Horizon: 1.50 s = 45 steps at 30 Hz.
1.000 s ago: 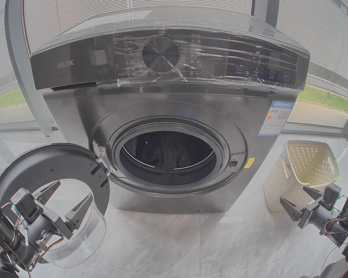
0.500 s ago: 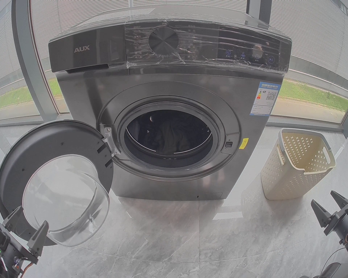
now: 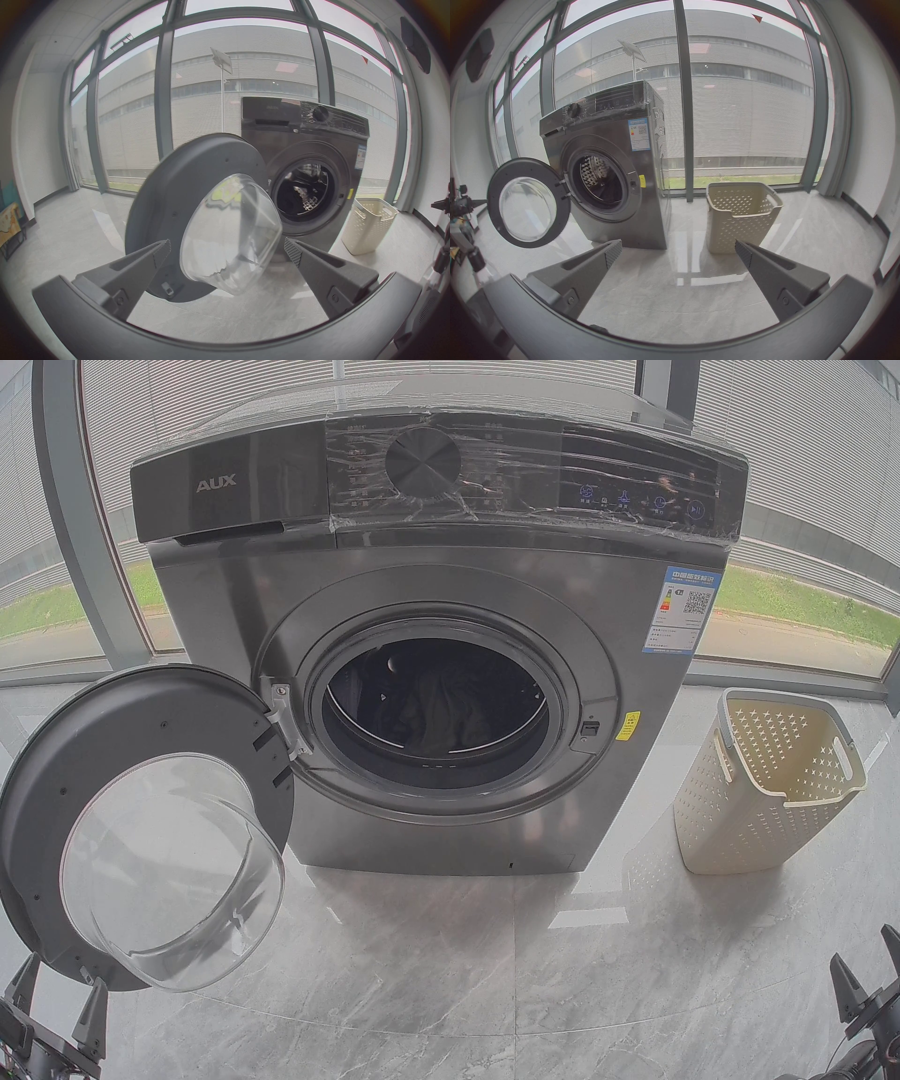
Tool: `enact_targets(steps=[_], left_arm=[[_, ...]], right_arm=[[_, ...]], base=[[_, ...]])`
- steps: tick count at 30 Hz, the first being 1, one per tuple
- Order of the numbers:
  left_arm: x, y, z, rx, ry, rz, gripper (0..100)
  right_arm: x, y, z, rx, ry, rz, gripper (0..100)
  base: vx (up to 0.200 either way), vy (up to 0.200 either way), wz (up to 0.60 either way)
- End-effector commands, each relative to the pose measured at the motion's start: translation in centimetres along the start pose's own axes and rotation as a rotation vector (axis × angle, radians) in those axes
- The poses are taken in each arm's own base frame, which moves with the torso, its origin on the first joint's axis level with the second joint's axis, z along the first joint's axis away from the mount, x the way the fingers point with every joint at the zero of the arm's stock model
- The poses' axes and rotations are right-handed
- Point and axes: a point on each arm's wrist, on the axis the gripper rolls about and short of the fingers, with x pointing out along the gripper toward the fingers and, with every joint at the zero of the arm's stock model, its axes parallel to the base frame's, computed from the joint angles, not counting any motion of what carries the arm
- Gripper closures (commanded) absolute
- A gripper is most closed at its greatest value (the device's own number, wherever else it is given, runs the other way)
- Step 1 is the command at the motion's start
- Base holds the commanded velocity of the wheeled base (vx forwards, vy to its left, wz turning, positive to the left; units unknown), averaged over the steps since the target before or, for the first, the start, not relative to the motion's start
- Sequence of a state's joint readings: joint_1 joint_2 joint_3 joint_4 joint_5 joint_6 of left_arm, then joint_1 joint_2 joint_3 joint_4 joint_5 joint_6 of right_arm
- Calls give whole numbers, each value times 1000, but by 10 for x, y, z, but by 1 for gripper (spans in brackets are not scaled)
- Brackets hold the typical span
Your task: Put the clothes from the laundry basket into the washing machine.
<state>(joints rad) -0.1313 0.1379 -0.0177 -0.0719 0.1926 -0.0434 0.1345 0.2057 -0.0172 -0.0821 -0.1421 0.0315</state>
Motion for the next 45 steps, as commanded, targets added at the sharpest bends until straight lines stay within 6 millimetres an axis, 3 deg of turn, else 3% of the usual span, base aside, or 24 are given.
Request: enact_targets(steps=[1, 4, 11, 16, 18, 45], left_arm=[[-9, -2, -9, 6, -83, 83, 0], [-11, -2, -10, 24, -97, 58, 0], [-10, -5, -15, 25, -42, -82, 0], [-10, -5, -15, 13, -44, -72, 0], [-10, -5, -15, 9, -44, -52, 0], [-10, -5, -15, 12, -44, -52, 0]], right_arm=[[-7, 0, -8, -49, -62, -40, 0], [-17, 3, -12, -22, -148, -29, 0], [-17, 1, -12, -5, -77, -101, 0], [-16, 2, -11, 37, -110, -97, 0], [-15, 4, -17, -6, -105, 34, 0], [-15, 4, -17, -24, -104, 21, 0]], base=[[0, 0, 0], [0, 0, 0], [0, 0, 0], [0, 0, 0], [0, 0, 0], [0, 0, 0]])
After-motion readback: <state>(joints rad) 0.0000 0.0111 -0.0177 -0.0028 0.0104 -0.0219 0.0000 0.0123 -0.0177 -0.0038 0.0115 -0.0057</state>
